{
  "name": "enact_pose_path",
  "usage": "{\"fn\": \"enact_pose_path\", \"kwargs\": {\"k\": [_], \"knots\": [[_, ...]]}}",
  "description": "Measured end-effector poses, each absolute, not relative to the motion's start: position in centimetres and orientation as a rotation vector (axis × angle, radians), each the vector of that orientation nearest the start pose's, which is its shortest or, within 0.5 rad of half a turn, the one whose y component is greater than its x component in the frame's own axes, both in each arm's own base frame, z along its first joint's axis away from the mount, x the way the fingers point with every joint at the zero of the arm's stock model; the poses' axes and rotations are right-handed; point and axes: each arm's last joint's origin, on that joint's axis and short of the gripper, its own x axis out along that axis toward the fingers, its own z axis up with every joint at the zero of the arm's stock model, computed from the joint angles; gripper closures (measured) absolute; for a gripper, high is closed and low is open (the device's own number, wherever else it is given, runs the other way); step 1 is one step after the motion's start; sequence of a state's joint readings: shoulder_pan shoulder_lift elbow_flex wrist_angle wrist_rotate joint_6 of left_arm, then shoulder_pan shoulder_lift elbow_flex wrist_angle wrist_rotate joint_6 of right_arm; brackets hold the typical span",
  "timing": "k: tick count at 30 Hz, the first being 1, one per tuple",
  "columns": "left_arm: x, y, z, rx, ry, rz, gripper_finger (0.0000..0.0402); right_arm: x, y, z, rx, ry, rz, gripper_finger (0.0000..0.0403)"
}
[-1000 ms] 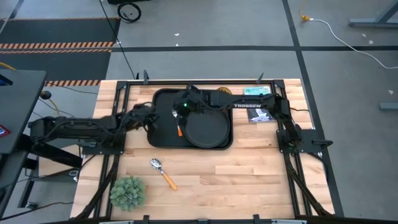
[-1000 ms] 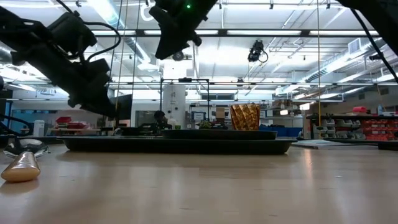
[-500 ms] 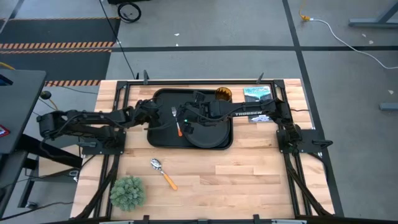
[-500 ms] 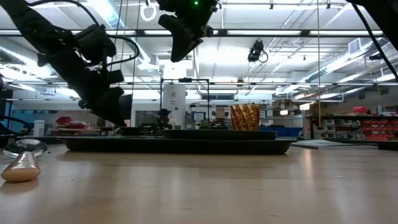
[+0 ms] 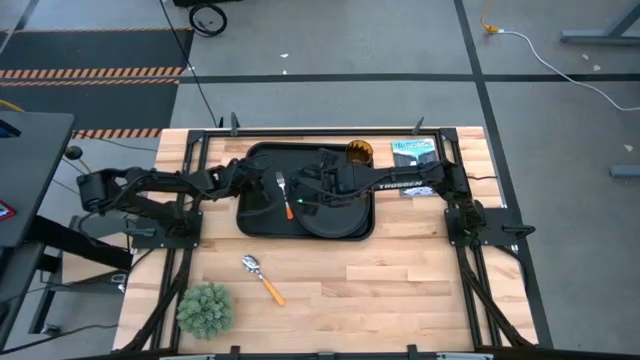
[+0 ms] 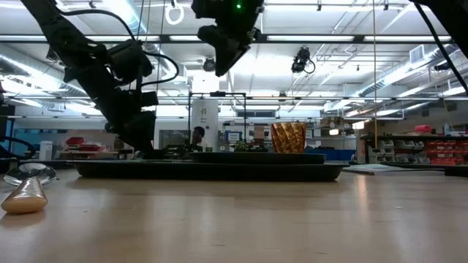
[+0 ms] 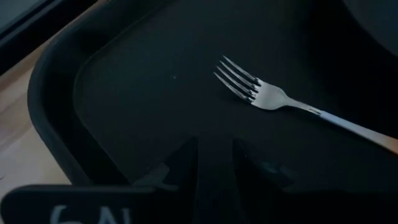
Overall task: Pick and place plate/cup/fork/spoon on tray
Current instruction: Adjust the orange fork
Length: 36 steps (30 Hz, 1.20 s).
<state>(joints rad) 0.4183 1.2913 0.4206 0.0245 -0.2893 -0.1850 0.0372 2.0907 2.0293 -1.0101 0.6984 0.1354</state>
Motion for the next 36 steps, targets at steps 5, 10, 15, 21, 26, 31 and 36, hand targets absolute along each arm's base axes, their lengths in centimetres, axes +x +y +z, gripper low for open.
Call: {"fn": "enact_pose_path", "kwargs": {"k": [5,10,15,21,26,31,36], "knots": [[19.5,9.6,13.9,-0.22,0.761,0.743,0.0292,43.7,-0.1,29.6,-0.285,1.01,-0.707,0.0325],[19.5,9.6,14.0,-0.125,0.789,0.703,0.0292,43.3,0.8,29.5,-0.323,1.036,-0.713,0.0325],[19.5,9.6,14.1,-0.016,0.823,0.655,0.0292,43.0,2.0,29.4,-0.352,1.058,-0.686,0.0325],[19.6,9.7,14.1,0.018,0.826,0.623,0.0292,42.2,2.0,28.9,-0.31,1.063,-0.603,0.0333],[19.5,10.5,13.8,0.08,0.845,0.528,0.0292,41.4,1.6,28.8,-0.259,0.956,-0.531,0.0355],[19.8,11.7,13.1,0.153,0.845,0.536,0.0296,40.2,1.7,29.2,-0.227,0.803,-0.51,0.0371],[20.4,12.3,12.1,0.108,0.811,0.572,0.031,38.7,1.6,28.9,-0.189,0.724,-0.491,0.0378]]}}
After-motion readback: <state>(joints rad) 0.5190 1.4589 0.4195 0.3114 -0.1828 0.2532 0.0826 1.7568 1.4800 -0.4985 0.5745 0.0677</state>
